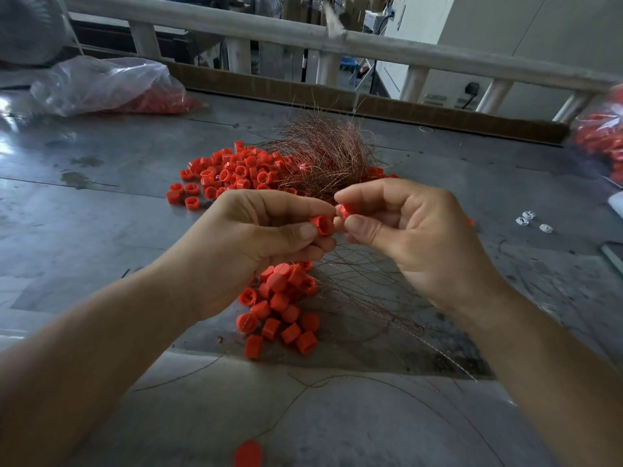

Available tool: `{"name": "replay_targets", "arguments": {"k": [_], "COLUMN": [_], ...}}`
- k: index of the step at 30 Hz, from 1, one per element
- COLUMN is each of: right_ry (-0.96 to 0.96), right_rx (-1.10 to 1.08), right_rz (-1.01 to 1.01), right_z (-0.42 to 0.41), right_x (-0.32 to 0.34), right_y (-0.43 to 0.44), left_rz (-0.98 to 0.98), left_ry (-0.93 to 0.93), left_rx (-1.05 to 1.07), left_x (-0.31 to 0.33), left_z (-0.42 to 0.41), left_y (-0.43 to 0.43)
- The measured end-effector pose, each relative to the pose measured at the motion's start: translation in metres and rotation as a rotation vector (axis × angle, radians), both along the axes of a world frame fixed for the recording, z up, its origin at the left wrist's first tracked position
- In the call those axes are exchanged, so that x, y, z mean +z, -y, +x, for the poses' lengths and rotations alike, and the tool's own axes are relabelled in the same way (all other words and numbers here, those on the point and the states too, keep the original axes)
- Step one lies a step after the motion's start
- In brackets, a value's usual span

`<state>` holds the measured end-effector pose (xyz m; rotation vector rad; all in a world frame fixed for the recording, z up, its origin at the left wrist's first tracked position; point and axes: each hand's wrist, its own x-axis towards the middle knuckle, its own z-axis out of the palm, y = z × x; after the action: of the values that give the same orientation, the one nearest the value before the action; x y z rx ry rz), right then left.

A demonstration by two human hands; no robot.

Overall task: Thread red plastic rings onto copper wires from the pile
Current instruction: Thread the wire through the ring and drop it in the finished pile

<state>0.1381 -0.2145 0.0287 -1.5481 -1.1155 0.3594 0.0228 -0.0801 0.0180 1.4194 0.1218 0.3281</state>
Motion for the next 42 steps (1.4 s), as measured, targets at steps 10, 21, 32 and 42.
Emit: {"name": "replay_targets", "arguments": {"k": [10, 21, 32, 42], "right_ry": [0.124, 0.407, 0.437, 0.558], "right_rx": [-0.054, -0.148, -0.166, -0.173], "right_rz": [0.026, 0.034, 0.037, 0.029], "right_z": [-0.006, -0.010, -0.009, -0.011], "right_x": [-0.005, -0.008, -0.010, -0.010], "right_y": [-0.003, -0.001, 0.001, 0.003], "left_rz": [-0.024, 0.033, 0.140, 0.219], "left_ry": [-0.015, -0.016, 0.024, 0.065], "left_rx": [0.053, 0.093, 0.121, 0.165], "left_x": [-0.001, -0.001, -0.006, -0.008], "left_z": [0.002, 0.002, 0.003, 0.003], "left_y": [0.001, 0.003, 0.006, 0.011]}}
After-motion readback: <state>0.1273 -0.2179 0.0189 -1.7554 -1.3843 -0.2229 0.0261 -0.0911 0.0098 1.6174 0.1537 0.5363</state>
